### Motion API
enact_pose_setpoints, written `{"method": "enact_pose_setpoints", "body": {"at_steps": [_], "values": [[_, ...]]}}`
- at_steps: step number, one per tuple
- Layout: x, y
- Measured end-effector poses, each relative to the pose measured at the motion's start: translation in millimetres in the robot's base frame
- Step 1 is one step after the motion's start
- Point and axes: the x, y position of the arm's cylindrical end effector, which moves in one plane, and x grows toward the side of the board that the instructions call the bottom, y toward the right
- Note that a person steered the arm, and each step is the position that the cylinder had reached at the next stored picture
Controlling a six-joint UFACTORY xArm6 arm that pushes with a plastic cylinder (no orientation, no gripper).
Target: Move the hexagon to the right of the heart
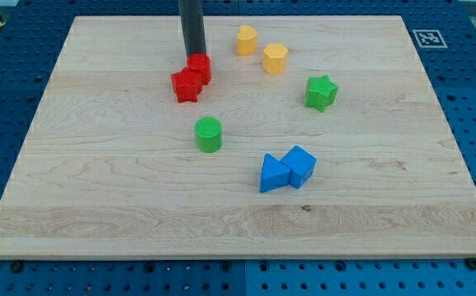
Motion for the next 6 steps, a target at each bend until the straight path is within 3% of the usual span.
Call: {"method": "enact_pose_setpoints", "body": {"at_steps": [5, 6], "values": [[47, 137], [46, 140]]}}
